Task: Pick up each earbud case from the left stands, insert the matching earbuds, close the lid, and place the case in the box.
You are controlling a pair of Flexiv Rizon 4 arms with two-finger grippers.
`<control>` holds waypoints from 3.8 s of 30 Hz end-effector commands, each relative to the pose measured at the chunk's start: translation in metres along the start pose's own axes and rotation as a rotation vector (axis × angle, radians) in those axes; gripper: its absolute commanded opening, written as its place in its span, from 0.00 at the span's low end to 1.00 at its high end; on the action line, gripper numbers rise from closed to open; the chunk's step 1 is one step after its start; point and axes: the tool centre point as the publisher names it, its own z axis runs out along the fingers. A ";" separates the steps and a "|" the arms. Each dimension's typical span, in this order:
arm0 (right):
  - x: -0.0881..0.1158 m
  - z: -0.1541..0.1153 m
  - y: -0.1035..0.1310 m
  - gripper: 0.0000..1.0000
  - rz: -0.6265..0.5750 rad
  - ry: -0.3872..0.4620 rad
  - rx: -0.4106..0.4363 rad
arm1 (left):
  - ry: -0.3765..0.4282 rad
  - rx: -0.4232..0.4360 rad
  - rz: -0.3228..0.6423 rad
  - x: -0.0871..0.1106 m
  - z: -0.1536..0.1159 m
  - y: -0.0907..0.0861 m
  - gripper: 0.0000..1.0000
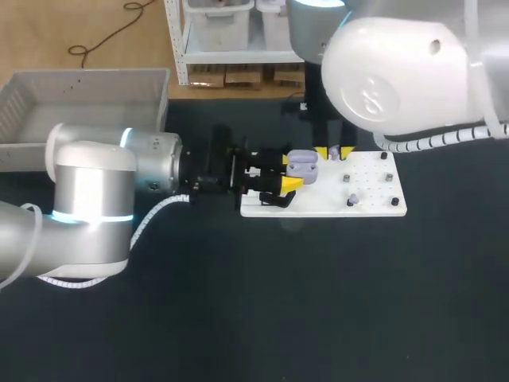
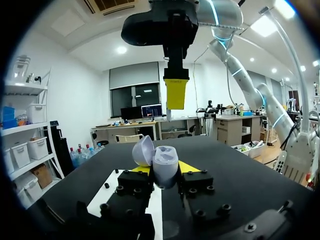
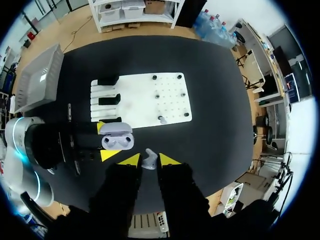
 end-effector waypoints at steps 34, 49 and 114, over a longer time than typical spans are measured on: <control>0.002 0.000 0.023 0.00 0.202 0.034 -0.004 | 0.003 0.010 -0.013 0.001 0.004 0.004 0.00; -0.002 0.013 0.035 0.00 0.247 0.032 0.059 | 0.003 0.010 -0.013 0.001 0.004 0.004 0.00; -0.013 0.032 0.034 0.00 0.263 0.071 0.104 | 0.003 0.010 -0.013 0.001 0.004 0.004 0.00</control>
